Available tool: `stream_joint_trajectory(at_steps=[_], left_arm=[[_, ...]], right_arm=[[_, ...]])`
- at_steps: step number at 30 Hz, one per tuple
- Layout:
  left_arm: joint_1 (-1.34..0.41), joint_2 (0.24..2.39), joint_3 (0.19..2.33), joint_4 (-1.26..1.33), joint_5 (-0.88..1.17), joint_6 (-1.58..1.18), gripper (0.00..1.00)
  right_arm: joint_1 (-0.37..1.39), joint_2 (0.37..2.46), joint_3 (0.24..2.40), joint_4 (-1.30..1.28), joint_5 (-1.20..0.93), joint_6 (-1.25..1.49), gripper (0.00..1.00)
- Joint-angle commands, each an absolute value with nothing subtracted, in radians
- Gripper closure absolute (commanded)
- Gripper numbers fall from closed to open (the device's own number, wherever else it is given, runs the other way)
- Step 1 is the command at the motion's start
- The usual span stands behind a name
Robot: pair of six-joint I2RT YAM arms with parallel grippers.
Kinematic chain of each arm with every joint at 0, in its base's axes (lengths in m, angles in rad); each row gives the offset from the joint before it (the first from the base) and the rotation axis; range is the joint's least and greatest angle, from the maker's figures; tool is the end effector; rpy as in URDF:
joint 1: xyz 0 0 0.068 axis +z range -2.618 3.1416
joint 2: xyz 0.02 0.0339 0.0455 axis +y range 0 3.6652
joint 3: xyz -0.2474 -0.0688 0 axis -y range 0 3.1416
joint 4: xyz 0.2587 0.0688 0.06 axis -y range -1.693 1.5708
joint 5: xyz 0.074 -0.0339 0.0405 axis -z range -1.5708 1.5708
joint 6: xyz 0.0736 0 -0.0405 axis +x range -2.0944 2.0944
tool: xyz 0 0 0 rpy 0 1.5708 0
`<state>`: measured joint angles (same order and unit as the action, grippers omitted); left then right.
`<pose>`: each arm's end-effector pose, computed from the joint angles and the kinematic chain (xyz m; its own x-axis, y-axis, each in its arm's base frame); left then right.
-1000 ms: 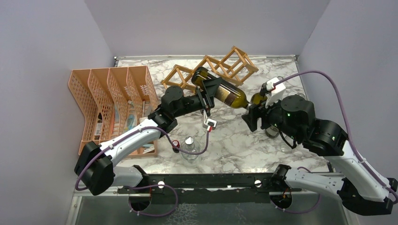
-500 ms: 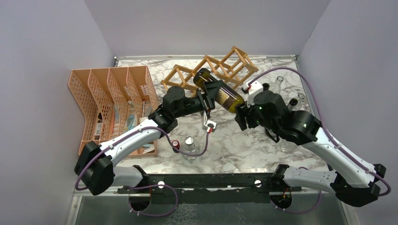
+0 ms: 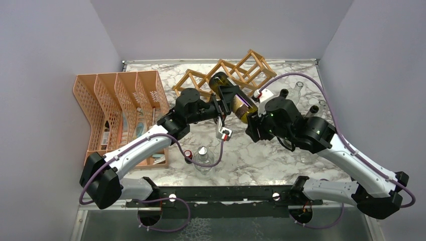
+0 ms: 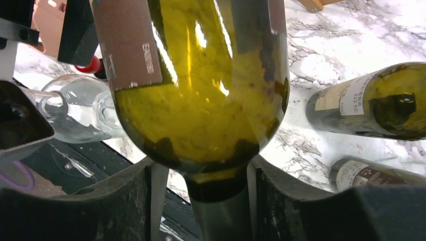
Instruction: Put the wine bottle on the wine rack
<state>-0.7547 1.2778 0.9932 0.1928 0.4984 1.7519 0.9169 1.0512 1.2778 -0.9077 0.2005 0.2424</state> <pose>0.2321 -0.2666 0.3226 0.9450 0.2973 0.1363 -0.1051 -0.1183 0.9874 0.1633 0.1889 0.3528 -0.5359 -0.3126 -0.7843 -0.5718 0.8178 0.0647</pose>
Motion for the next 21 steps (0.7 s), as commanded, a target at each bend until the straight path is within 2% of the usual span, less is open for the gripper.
stream_joint_trajectory(at_steps=[1,4,7,8,10,11,12,14,16,17,21], left_arm=[[-0.762,1.229,1.071,0.259,0.509,1.716,1.0],[-0.762,1.23,1.075,0.262,0.499,1.704,1.0],[-0.761,1.227,1.069,0.289,0.493,1.697,1.0],[-0.761,1.228,1.071,0.294,0.492,1.692,1.0],[-0.762,1.227,1.073,0.3,0.493,1.681,1.0],[-0.762,1.227,1.071,0.302,0.493,1.677,0.95],[-0.762,1.226,1.066,0.31,0.493,1.675,0.8],[-0.762,1.222,1.053,0.33,0.49,1.664,0.4],[-0.762,1.219,1.047,0.341,0.482,1.641,0.08],[-0.762,1.219,1.046,0.341,0.477,1.631,0.02],[-0.766,1.208,1.023,0.344,0.469,1.652,0.01]], right_arm=[[0.921,1.076,1.266,-0.853,0.177,0.29,0.49],[0.92,1.077,1.264,-0.84,0.183,0.293,0.69],[0.92,1.072,1.267,-0.827,0.199,0.29,0.93],[0.92,1.07,1.269,-0.822,0.21,0.289,0.98],[0.922,1.066,1.278,-0.811,0.236,0.289,0.99],[0.921,1.061,1.281,-0.802,0.249,0.29,0.99],[0.92,1.055,1.283,-0.79,0.263,0.29,0.99],[0.92,1.04,1.289,-0.759,0.291,0.289,0.99],[0.921,1.026,1.297,-0.729,0.324,0.292,0.99],[0.92,1.019,1.301,-0.717,0.345,0.296,0.99],[0.92,0.977,1.301,-0.66,0.448,0.334,0.99]])
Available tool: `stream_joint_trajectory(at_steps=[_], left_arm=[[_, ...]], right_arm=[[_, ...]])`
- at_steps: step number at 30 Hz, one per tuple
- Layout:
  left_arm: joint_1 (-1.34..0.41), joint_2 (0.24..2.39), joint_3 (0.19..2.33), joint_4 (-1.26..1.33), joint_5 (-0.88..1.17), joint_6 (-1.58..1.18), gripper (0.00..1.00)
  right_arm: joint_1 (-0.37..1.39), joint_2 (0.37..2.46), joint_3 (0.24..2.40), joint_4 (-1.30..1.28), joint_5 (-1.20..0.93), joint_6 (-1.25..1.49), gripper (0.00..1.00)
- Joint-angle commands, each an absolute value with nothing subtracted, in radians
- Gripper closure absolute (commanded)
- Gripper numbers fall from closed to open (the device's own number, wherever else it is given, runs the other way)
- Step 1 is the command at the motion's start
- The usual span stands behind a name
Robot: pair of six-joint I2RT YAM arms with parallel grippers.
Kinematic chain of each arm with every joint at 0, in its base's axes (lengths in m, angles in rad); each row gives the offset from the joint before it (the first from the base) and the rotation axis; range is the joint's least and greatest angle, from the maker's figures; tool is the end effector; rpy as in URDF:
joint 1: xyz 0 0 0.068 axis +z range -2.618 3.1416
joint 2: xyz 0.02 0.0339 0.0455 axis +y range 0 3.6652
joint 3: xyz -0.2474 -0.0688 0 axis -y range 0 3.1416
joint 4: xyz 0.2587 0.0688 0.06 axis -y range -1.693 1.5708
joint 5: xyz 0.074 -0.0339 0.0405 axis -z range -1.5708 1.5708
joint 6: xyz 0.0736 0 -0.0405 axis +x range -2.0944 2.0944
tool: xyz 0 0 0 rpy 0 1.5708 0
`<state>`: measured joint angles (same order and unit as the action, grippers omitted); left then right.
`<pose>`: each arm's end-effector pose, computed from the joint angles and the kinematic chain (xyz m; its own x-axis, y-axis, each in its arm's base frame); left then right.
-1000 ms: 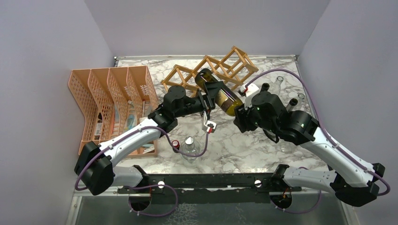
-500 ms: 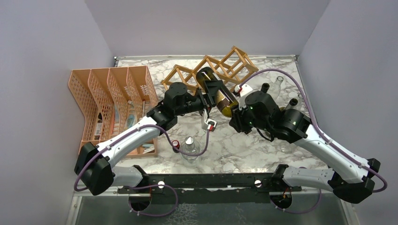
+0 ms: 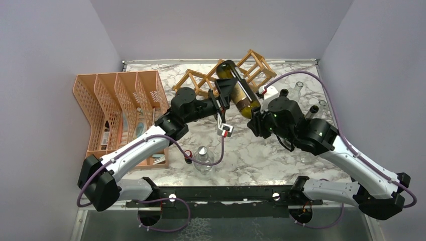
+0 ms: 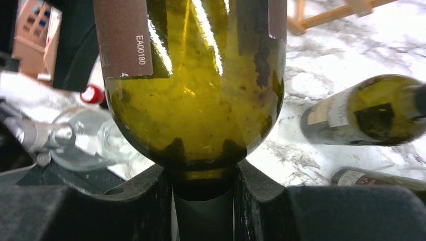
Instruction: Put the wine bottle on the wine rack
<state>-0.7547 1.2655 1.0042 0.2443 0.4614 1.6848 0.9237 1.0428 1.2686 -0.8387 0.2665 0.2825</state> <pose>0.2332 -0.2643 0.3382 0.9330 0.3438 0.1062 -0.0944 -0.0511 0.9942 0.1678 0.1899 0.3602 -0.5114 -0.2307 -0.8278 -0.5178 0.8515 0.0825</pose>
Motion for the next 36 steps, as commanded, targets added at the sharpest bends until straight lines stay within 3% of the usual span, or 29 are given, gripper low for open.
stream_joint_trajectory(at_steps=[1,8,12,16,20,27,36], left_arm=[[-0.768,1.205,1.023,0.343,0.463,1.647,0.01],[-0.77,1.176,1.045,0.353,0.453,1.453,0.01],[-0.772,1.151,1.074,0.431,0.393,1.097,0.06],[-0.772,1.108,1.069,0.523,0.154,0.571,0.02],[-0.772,1.062,1.016,0.521,0.005,0.247,0.01],[-0.767,1.067,1.131,0.098,-0.033,-0.085,0.01],[-0.748,1.107,1.23,-0.216,-0.062,-0.194,0.01]], right_arm=[[0.921,0.967,1.297,-0.651,0.472,0.345,0.99],[0.921,0.956,1.268,-0.681,0.503,0.391,0.99],[0.92,0.942,1.213,-0.696,0.455,0.418,0.99],[0.92,0.911,1.142,-0.687,0.387,0.43,0.99],[0.92,0.89,1.079,-0.678,0.291,0.413,0.99],[0.92,0.954,1.057,-0.561,0.147,0.416,0.99],[0.92,0.962,0.925,-0.481,0.083,0.447,0.99]])
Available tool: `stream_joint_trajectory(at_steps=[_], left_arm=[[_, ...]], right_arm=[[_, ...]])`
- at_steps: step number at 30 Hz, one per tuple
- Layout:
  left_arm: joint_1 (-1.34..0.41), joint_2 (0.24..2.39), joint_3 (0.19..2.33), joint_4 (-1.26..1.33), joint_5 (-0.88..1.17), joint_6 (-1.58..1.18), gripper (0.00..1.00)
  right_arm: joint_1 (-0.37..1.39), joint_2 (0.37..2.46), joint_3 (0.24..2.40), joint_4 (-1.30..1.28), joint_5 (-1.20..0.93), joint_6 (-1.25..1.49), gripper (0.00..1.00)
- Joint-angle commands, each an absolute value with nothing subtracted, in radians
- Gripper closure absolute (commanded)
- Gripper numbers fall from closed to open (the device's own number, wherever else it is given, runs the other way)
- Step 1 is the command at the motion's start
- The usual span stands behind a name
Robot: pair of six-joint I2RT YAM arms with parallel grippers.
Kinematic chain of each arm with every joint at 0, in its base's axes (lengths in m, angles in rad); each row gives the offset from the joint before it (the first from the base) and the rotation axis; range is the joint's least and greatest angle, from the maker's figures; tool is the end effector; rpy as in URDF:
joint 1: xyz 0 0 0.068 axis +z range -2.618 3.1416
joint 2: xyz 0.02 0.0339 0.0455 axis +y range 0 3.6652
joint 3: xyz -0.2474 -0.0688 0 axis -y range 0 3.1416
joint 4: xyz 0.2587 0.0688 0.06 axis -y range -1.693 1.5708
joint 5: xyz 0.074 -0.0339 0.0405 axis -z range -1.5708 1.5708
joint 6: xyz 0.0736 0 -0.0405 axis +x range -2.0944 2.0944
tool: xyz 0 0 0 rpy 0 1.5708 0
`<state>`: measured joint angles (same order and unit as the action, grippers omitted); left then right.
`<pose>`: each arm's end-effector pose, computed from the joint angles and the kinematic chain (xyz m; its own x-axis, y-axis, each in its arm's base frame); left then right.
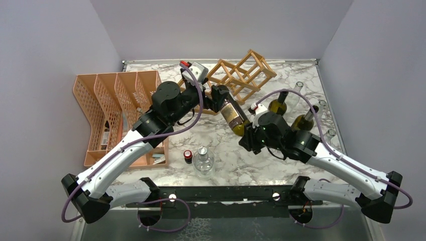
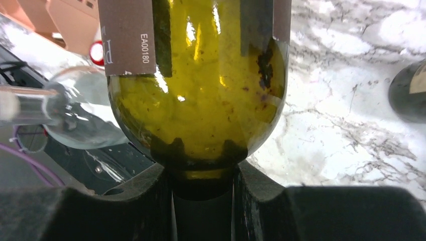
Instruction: Put the wine bottle on the wine rack
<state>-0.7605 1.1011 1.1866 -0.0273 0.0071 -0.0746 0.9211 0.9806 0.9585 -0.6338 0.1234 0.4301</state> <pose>0.2228 -0.2127 0.4246 -0.0097 -0.0936 -0.9956 0.6956 0.7146 -0.0740 0.1638 0.2006 0.2836 -0.6402 -0.1587 -0.7516 -0.5108 0.8188 0.2622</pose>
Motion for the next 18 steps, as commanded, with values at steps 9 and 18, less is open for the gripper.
stream_joint_trajectory(at_steps=[9,18], left_arm=[[-0.707,1.068,1.175,-0.269,-0.174,-0.244,0.01],[-0.7,1.071,1.091,-0.235,-0.326,-0.198,0.01]], right_arm=[[0.921,0.989,0.784,-0.419,0.099,0.47,0.99],[0.92,1.028,0.66,-0.2,0.129,0.477,0.99]])
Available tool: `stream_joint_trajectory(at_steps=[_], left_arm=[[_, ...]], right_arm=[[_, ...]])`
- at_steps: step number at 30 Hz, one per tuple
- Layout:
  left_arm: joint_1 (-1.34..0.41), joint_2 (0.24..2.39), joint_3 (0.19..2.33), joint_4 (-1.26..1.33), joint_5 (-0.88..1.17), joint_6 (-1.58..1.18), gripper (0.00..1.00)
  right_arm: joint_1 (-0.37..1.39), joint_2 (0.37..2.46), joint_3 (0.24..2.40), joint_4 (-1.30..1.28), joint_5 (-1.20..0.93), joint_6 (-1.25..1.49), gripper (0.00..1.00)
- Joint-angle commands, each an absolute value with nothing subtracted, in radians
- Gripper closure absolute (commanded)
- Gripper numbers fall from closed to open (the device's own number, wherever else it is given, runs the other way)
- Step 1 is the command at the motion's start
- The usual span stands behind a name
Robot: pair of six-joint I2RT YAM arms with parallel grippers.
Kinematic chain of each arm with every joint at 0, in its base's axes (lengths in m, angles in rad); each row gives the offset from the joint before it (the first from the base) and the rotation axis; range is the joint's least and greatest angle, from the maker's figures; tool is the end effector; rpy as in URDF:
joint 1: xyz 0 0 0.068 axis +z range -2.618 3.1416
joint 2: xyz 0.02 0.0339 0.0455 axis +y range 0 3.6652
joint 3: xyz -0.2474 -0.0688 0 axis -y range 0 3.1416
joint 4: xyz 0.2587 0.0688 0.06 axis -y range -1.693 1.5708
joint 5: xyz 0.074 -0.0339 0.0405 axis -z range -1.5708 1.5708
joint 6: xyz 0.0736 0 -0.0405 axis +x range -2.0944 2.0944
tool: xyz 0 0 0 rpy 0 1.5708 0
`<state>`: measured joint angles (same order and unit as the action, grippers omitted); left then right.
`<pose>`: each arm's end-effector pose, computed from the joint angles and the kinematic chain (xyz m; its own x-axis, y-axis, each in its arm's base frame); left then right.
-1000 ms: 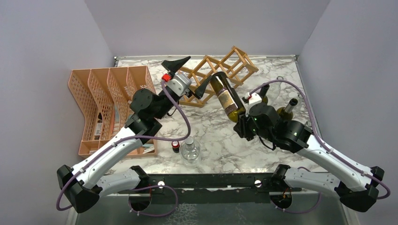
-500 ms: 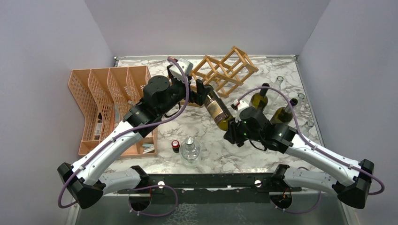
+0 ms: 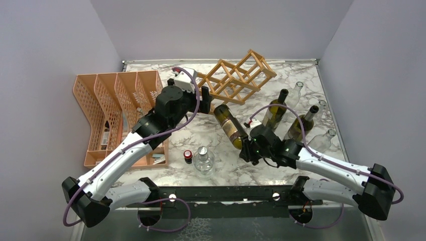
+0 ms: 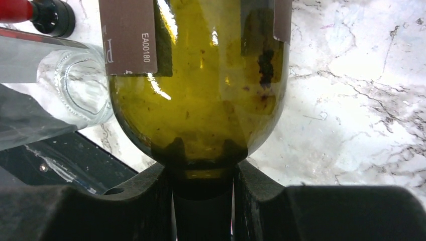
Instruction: Put the wine bottle on the wine rack
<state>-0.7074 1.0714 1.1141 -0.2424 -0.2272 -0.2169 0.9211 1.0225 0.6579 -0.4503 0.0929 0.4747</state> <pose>0.2390 -0.1825 0.3728 -0.2474 -0.0643 -0.9668 0.4220 0.8910 -0.1673 0.1598 0.1990 0.1813 -0.7363 -0.2169 -0.6409 -0.4697 0.8456 0.2535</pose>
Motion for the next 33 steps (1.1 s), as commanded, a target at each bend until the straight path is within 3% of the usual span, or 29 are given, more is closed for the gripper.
stream_joint_trajectory(at_steps=[1,8,33], left_arm=[[-0.7,1.077,1.086,-0.234,-0.329,-0.187,0.01],[-0.689,1.173,1.137,-0.296,-0.307,-0.082,0.01],[-0.608,1.336,1.201,-0.32,-0.249,-0.219,0.09]], right_arm=[[0.92,1.039,0.659,-0.186,0.13,0.479,0.99],[0.921,1.152,0.68,-0.165,0.147,0.542,0.99],[0.92,1.333,0.796,-0.114,0.207,0.539,0.99]])
